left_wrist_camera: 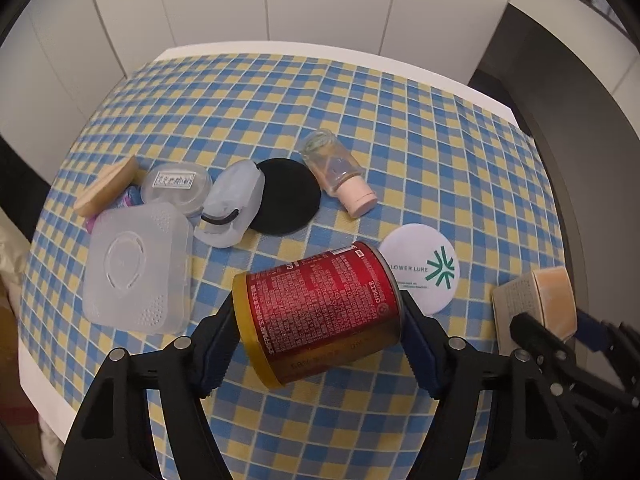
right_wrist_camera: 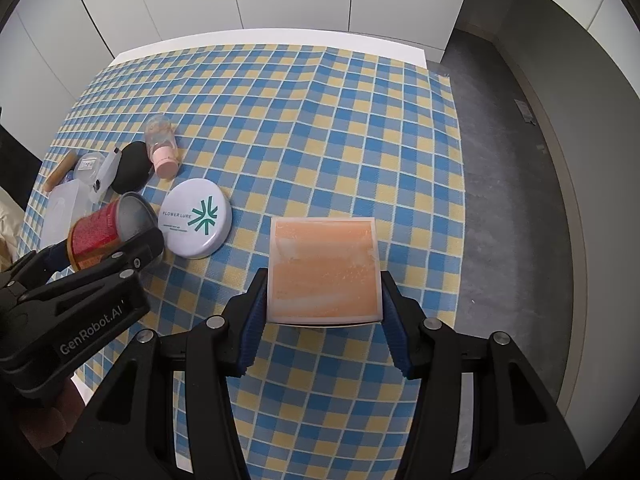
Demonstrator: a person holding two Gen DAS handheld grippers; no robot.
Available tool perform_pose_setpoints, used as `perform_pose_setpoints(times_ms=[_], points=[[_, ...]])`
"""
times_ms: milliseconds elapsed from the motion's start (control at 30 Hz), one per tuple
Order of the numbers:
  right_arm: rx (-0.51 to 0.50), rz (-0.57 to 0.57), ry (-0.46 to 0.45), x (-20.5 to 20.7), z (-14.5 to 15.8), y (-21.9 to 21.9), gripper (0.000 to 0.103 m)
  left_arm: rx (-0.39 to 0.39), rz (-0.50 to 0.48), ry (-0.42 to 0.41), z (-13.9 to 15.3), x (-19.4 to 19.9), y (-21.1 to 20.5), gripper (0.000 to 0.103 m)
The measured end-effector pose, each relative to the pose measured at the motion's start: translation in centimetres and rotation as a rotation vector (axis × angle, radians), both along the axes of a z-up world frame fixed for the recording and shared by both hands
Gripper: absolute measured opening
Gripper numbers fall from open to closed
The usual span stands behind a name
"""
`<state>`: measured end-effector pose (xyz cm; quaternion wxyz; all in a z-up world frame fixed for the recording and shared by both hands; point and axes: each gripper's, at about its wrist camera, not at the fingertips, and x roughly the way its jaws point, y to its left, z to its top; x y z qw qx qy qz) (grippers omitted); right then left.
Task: Organize objects
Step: 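Grasp the red-and-gold can with the left tool while the right tool grasps the peach compact, then carry the red can with the left tool while the right tool carries the peach compact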
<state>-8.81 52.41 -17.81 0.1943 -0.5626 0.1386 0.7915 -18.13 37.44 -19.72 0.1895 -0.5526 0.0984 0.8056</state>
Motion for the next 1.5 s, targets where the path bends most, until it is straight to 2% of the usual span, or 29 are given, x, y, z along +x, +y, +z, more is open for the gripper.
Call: perform_pose_setpoints(times_ms=[367,767,1167,1500], points=[[-0.006,-0.002,0.009,0.8,1.1,-0.7,0.054,-0.013,-0.065,0.044,2.3,1.6,-0.9,0.066],[0.009,-0.003,0.055,3.3,5.9,-2.3,0.054,-0.019,-0.109,0.112,7.7,4.3,-2.1,0.066],[-0.008,-0.038,0.086,6.2,10.0,-3.4,0.054,0.005,-0.103,0.143,12.3,7.4,-4.2,0.065],[-0.021,-0.048,0.119,9.5,13.0,-5.1,0.054,0.045,-0.123,0.148,15.1,10.6,-5.8,0.066]])
